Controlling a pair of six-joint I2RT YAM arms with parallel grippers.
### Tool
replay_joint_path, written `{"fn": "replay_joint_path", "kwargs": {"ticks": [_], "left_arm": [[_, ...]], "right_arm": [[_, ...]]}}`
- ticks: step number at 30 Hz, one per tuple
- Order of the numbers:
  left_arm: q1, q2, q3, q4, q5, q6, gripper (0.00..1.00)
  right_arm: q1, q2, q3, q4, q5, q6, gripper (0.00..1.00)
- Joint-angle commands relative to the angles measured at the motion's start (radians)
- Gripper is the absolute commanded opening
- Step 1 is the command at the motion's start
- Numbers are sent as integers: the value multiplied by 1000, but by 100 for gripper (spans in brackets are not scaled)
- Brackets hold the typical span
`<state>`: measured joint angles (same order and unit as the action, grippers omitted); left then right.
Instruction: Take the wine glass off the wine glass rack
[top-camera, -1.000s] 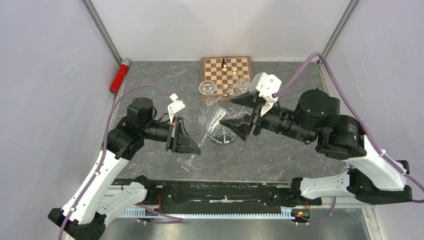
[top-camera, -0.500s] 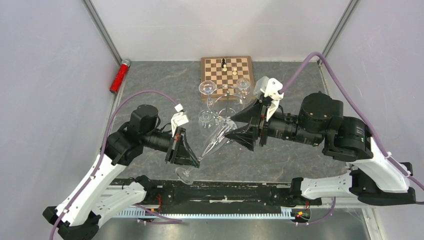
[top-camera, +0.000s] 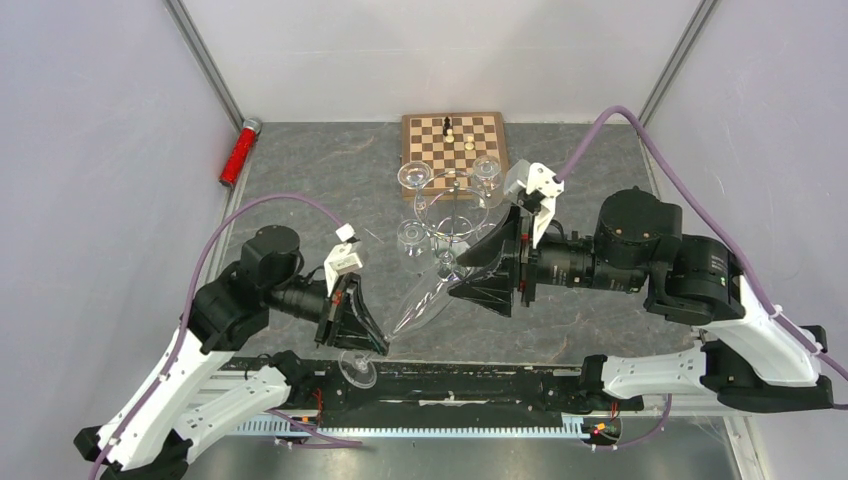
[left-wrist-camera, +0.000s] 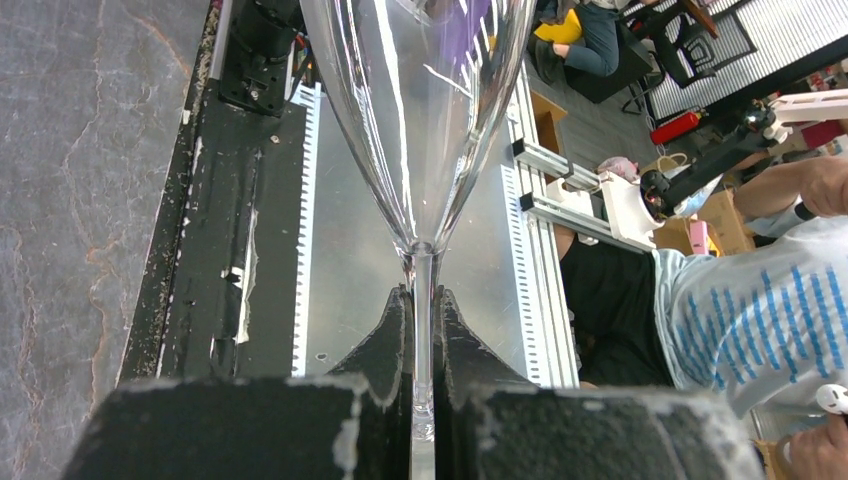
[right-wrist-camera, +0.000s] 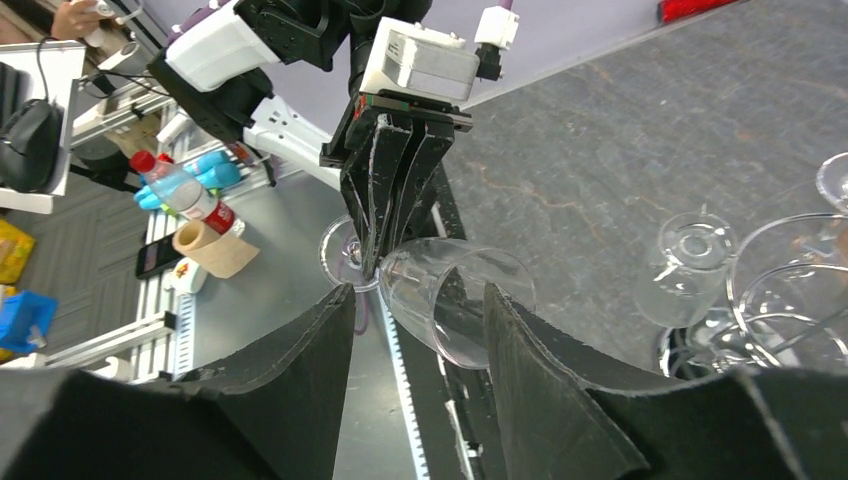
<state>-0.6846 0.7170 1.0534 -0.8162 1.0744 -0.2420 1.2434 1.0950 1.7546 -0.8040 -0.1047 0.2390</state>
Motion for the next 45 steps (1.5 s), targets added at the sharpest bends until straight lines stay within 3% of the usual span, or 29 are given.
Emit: {"fn": "replay_joint_path", "kwargs": {"ticks": [1,13,31,38,41,43,45], "left_arm": [[-16,-35,31,15,17,63,2],[-36,-48,40,1,10,81,2],[-52,-63,33,-6,-14,93,2],[-53,-64,30,-6,-20,95,2],[-53,-58,31,-7,-26,95,2],[-53,-53,31,-6,-30,95,10],[-53,-51,33,-10,-35,99,28]], "right_arm": [[0,15,-8,14,-68,65,52],[-2,43,-62,28,-181,48,45],[-35,33,-109,97,-289,44,21],[-44,22,-122,112,-318,46,2],[-45,17,-132,115,-321,46,0],[-45,15,-138,118,-320,45,0],[-45,14,-141,120,-322,46,0]]}}
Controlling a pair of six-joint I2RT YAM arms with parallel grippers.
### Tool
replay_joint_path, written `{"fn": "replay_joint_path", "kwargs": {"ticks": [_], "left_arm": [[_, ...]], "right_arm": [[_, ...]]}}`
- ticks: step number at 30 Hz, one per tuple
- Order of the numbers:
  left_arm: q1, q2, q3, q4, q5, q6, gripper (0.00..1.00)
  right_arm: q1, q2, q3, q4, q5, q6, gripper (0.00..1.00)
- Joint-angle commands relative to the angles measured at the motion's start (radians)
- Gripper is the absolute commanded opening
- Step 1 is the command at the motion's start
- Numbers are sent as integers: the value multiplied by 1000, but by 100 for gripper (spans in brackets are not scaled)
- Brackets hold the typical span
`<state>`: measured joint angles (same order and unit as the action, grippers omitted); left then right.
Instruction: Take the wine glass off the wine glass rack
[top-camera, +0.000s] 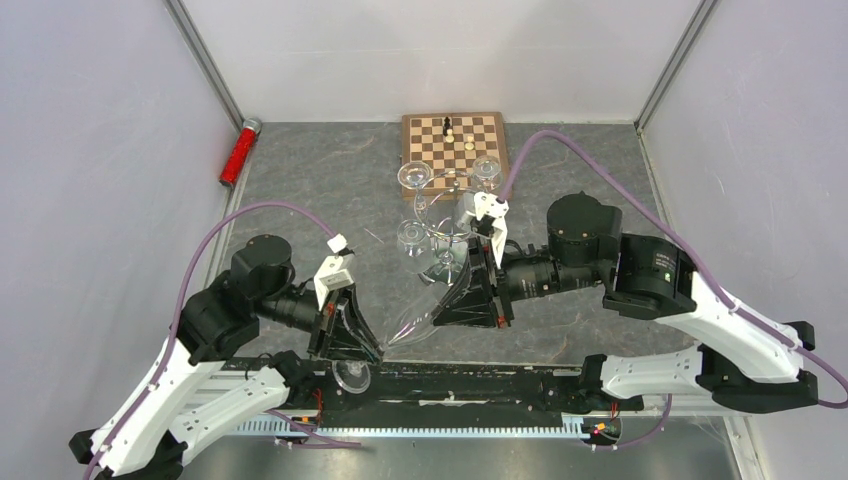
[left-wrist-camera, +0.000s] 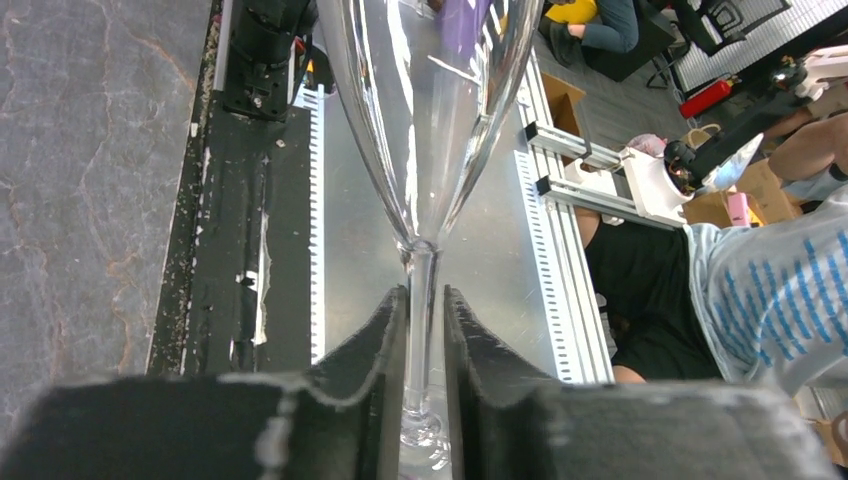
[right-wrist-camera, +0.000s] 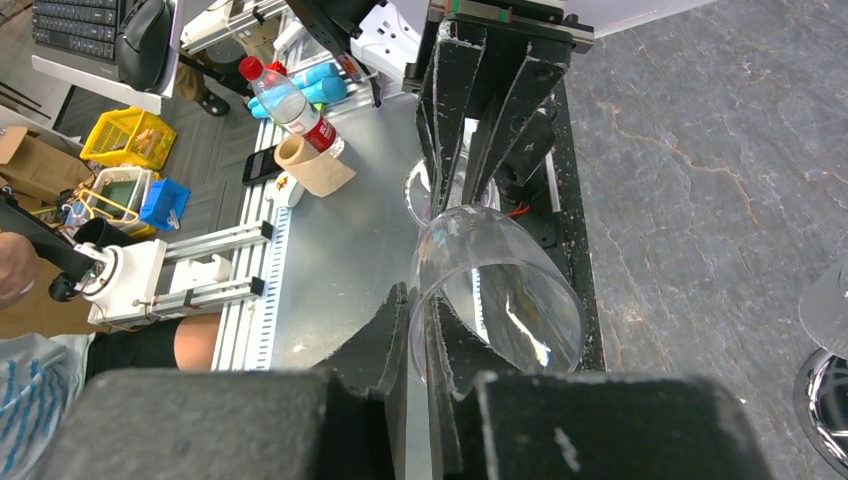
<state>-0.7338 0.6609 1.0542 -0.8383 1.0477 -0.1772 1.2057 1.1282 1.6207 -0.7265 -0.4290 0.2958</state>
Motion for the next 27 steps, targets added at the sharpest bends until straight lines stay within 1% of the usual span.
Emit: {"fn": "replay_joint_path", "kwargs": {"ticks": [1,2,4,6,8,13,19,23,27], "left_arm": [[-4,6,32,9,-15,36,35],[-4,5,33,7,-23,38,44],[-4,3,32,5,-30,40,56],[-4,2,33,6,-34,42,63],[-4,1,37,-3,-50,48,68],[-4,13,53,-28,-103,62,71],[-4,31,74,-48,-256,71,73],[-4,57,78,-42,-362,57,73],[-4,69,65,-6,-395,36,73]], "right_arm": [[-8,-22,-8,41,4,-12,0],[-8,-25,-11,41,6,-15,0],[-7,-25,-13,34,12,-20,0],[-8,-27,-13,25,17,-25,0],[-8,-28,-13,15,22,-31,0],[-8,-43,-25,-23,41,-52,0],[-8,-103,-102,-82,129,-65,0],[-8,-134,-143,-142,246,-59,0],[-8,-146,-167,-225,435,-45,0]]}}
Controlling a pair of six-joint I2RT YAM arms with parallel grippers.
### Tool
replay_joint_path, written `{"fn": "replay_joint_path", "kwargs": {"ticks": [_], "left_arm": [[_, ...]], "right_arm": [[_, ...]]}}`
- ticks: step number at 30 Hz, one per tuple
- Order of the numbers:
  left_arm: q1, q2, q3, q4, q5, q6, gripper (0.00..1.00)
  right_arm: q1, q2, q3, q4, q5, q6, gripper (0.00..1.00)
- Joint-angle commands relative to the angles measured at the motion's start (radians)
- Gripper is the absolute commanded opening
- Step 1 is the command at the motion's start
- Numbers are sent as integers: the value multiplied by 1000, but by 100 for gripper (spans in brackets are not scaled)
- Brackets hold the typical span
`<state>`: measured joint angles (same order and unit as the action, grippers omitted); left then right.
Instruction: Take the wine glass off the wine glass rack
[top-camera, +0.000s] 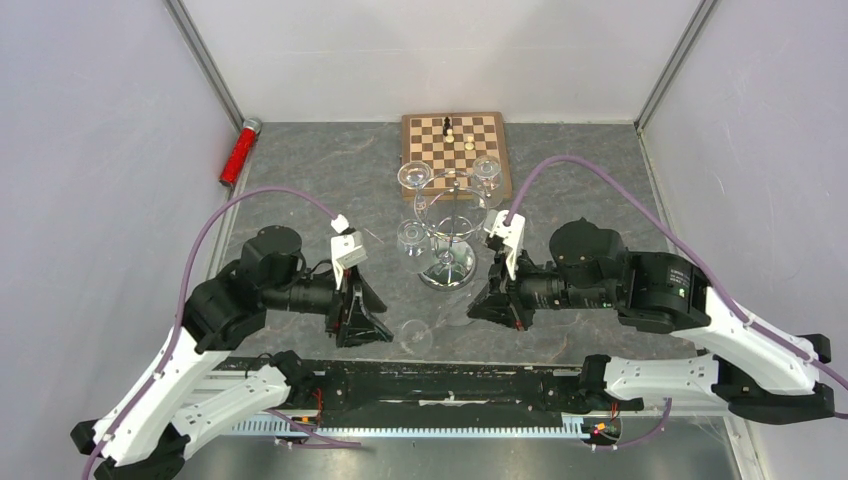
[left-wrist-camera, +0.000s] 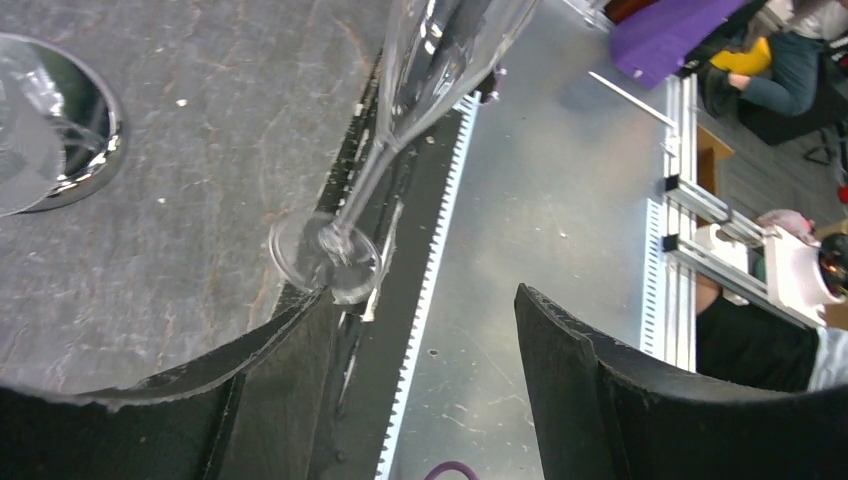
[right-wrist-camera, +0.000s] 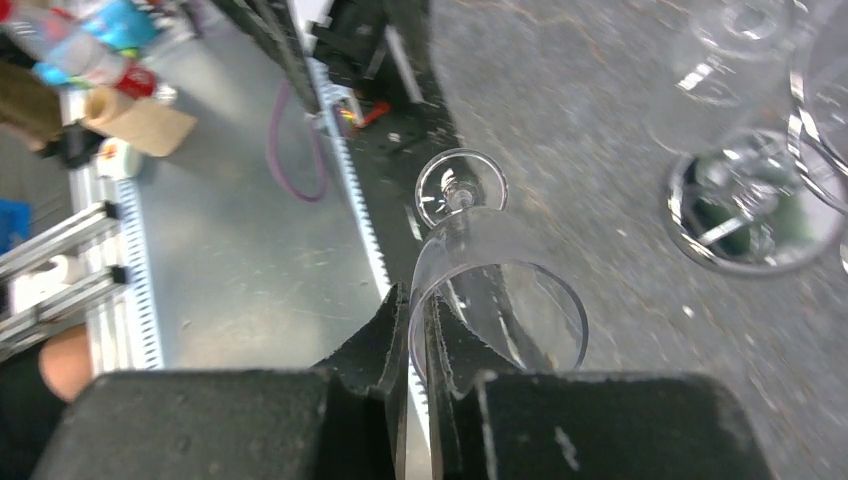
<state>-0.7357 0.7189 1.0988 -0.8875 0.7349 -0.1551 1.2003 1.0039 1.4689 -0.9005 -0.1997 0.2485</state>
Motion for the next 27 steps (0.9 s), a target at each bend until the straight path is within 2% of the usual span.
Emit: {"fn": "replay_joint_path", "kwargs": {"ticks": [1,8,13,21,27], "left_arm": [[-2,10,16,53,-98,7,73],[-2,10,-3,104,-246,-15,75],[-1,-16,-42,158,-345,-48,76],[-1,-83,-119,237,-506,-70,76],[-1,-97,-161,258,-540,-66,75]], "right_arm": [[-2,-19,-17,-78,257,7,0],[-4,2,-28,-178,521,34,0],[-47,19,-38,-231,639,45,0],[-286,67,-63,-191,622,-84,0],[-460,124,-73,-113,620,-171,0]]}}
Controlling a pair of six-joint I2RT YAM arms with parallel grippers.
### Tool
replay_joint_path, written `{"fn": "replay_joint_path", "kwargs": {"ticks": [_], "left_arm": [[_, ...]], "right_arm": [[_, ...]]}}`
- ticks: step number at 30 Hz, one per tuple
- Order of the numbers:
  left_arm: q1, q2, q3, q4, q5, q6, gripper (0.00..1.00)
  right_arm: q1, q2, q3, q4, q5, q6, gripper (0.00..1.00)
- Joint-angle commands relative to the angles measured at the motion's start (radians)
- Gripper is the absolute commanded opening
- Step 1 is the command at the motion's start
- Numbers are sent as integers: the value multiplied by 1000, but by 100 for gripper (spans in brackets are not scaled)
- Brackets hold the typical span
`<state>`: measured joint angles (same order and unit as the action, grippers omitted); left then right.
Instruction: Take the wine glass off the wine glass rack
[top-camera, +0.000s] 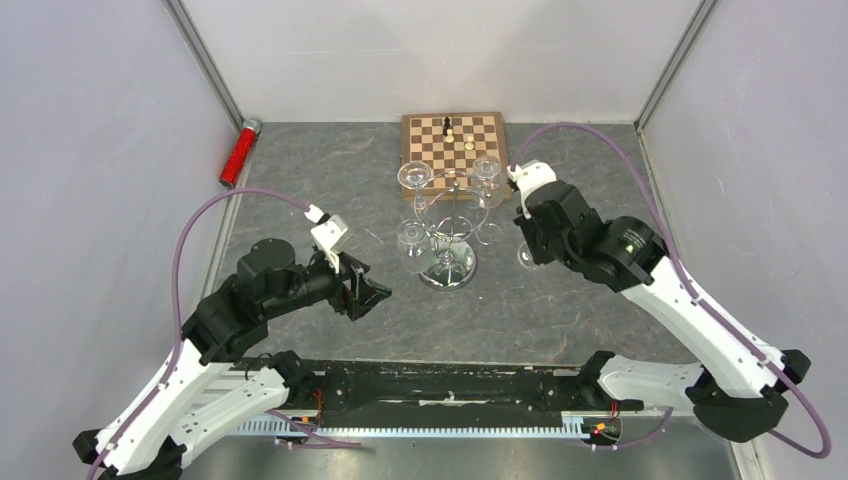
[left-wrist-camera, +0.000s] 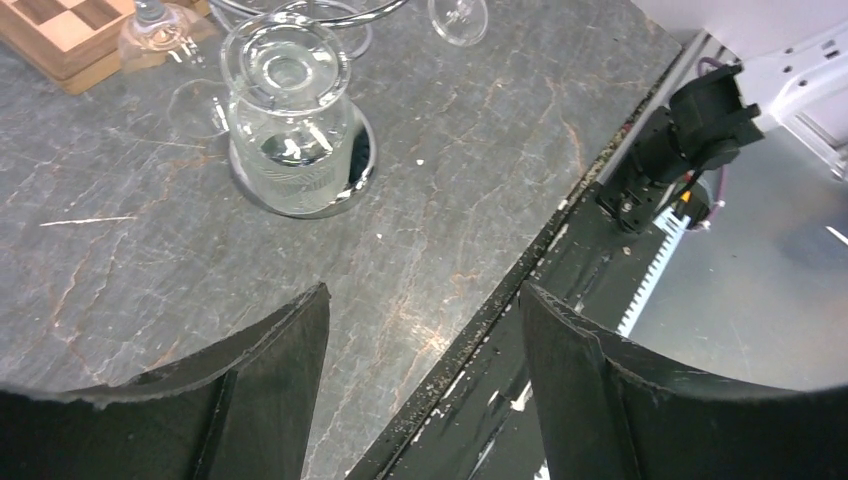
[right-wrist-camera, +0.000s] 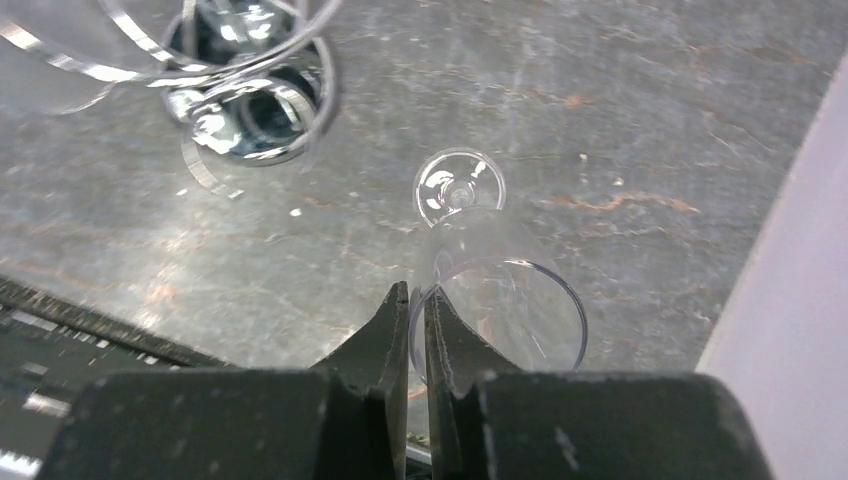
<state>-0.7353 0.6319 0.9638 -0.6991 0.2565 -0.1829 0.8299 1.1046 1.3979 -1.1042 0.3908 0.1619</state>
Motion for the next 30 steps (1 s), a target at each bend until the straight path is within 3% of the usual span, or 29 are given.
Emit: {"fn": "replay_joint_path", "kwargs": {"ticks": [1,12,30], "left_arm": [[-2,-12,-36,76,-67,-37,75],[-1,-5,-114,149,-96,-33,74],[-1,-43,-148,152,-137,-44,73]], "right_arm": [[-129,33,-7,110,12,-104,0],[-493,234,84,257,-181,-203,0],[-775,652,482,332,-305,-103,0]]}}
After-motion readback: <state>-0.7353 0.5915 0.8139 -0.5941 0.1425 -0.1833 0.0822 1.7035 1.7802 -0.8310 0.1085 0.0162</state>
